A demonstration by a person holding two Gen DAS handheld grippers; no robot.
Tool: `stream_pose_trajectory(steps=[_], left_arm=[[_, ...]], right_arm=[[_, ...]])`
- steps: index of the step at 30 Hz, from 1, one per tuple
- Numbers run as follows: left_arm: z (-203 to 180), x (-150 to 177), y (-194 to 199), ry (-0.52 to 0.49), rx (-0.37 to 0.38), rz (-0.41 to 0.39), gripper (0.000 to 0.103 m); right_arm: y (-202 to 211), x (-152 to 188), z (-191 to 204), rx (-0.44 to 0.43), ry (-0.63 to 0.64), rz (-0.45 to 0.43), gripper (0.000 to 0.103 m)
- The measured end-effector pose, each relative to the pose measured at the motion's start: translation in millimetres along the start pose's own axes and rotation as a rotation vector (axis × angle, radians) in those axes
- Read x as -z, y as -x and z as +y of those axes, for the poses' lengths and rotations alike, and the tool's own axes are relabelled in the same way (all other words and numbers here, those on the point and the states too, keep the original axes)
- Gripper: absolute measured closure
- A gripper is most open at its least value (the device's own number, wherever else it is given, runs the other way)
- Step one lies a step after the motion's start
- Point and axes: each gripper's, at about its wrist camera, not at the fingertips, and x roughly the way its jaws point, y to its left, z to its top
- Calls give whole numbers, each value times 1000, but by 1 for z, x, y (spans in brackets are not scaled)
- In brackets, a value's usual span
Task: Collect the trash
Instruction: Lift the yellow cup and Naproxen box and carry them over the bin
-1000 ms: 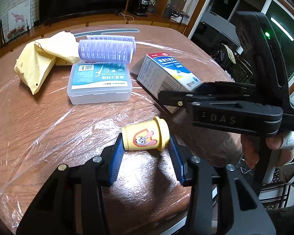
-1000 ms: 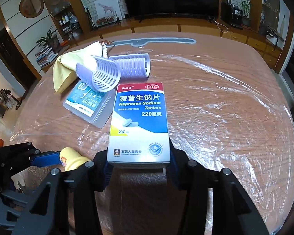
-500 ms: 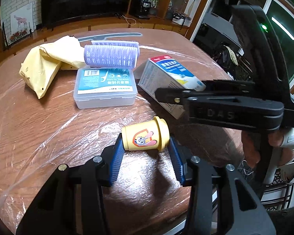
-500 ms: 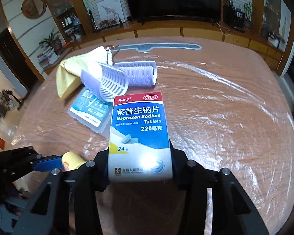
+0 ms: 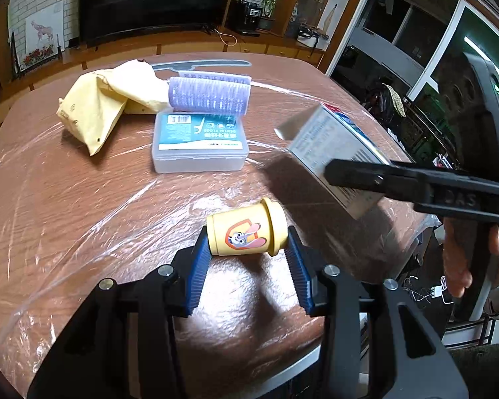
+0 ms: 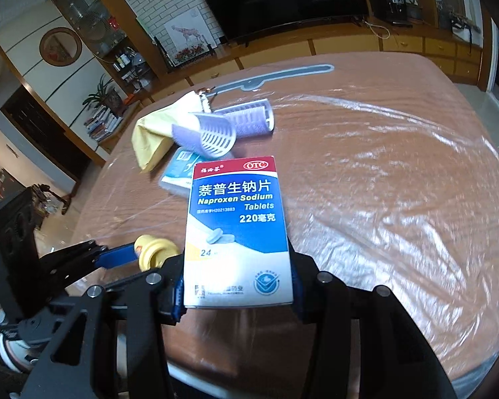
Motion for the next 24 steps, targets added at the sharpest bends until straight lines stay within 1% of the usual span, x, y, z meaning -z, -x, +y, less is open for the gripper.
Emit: stream_pose_trajectory(steps=[9,19,24], left_arm=[[3,4,15,32,11,-16,57],[-6,12,37,0,15,-38,57],[-3,18,50,-12,26,-44,57]], right_arm=[[18,23,14,-18,14,-3,57],[35,37,27,-26,33,-10,57],[45,48,34,-33,41,-10,57]])
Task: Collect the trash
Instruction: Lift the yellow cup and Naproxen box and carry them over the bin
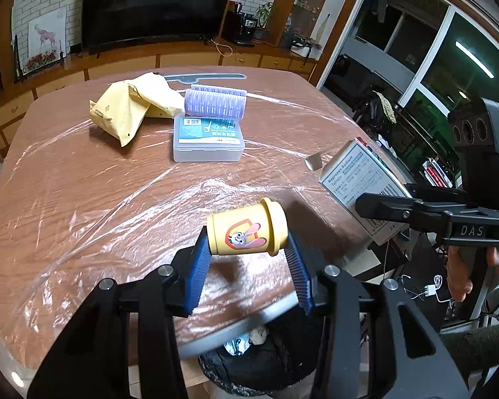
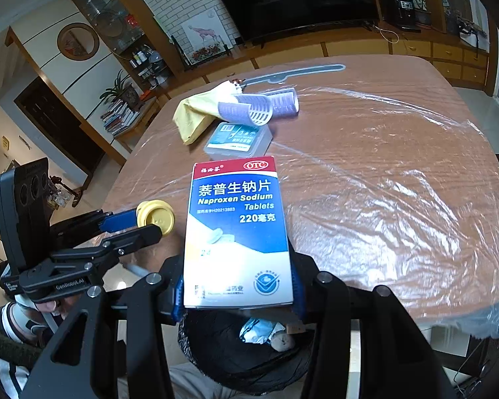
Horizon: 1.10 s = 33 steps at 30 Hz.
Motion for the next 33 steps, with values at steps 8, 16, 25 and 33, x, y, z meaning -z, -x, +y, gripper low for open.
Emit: stream_pose_trajectory(steps=[8,16,25,33], left_arm=[[-6,14,14,-26,14,3,57],[-19,31,21,-79,30,31,57],[-33,47,25,-135,62,67,57],[-42,60,26,-180,82,97,57]], right_arm=[[11,22,12,-15,12,19,57],[19,45,16,-21,11,42,57],[27,64,22,-18,31,79,57],[26,76,31,-16,59,117,57]])
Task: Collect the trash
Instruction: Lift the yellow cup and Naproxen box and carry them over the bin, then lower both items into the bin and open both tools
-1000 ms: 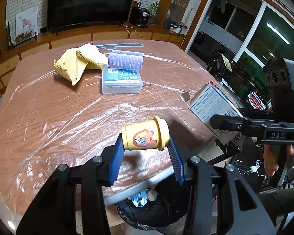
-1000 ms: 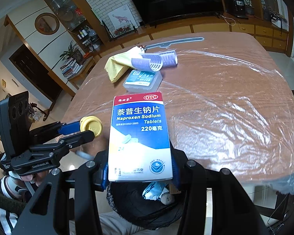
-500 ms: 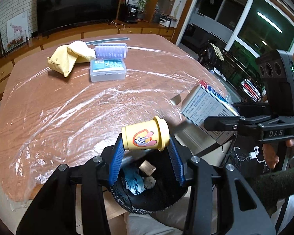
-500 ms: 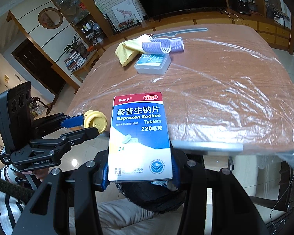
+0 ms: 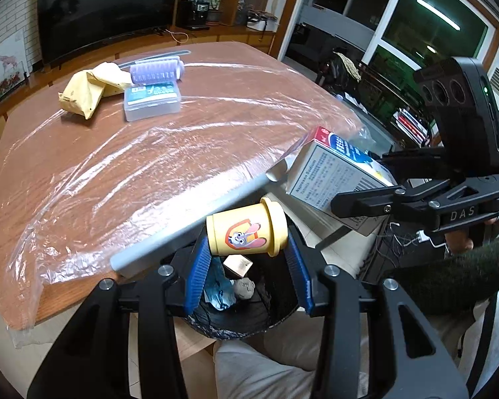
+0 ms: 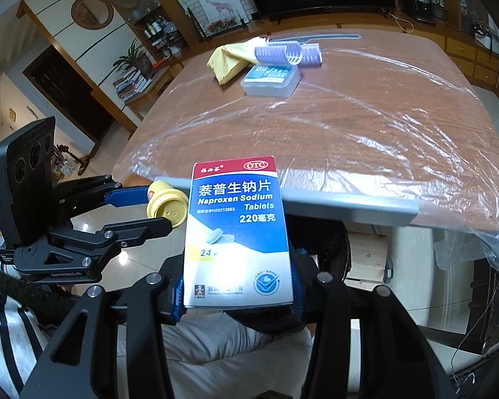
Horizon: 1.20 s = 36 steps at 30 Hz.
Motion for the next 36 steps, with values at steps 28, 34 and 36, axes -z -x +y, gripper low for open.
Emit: stream_pose_trajectory(steps=[28,34,36], left_arm=[[6,41,-40,-6,-80,134,57],[7,45,-47,-7,-93,149,57],[8,47,-49,-4,-94,153,57]], right_arm=[[-49,32,-13,57,23,138,57],[-62,34,-19,70,24,162,57],[-66,35,-21,72,23,170,57]])
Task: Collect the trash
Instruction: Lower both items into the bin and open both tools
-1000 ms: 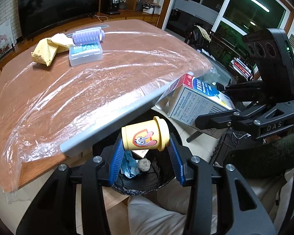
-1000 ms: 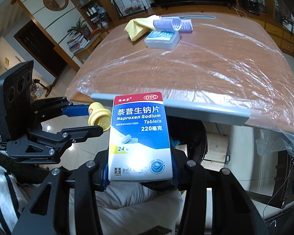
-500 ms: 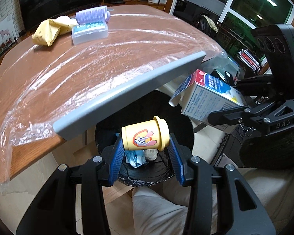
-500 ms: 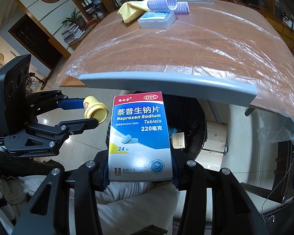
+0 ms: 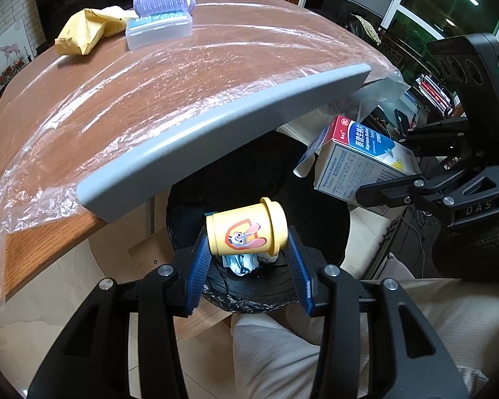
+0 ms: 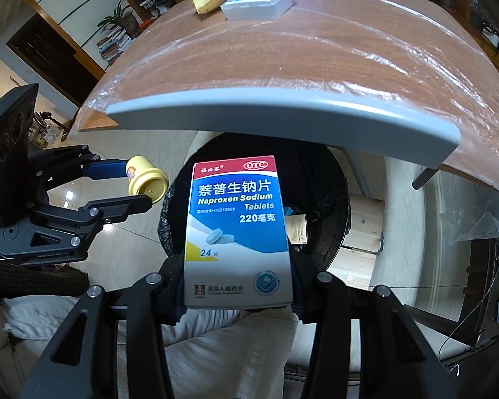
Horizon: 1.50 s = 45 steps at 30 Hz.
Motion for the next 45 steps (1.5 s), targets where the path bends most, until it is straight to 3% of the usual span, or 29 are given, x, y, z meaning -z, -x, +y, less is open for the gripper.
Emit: stream_pose_trajectory(steps=[45], left_arm=[[-3,-6,-60,-9,-49,80,57]], right_arm=[[-61,-8,-14,44,-6,111,57]])
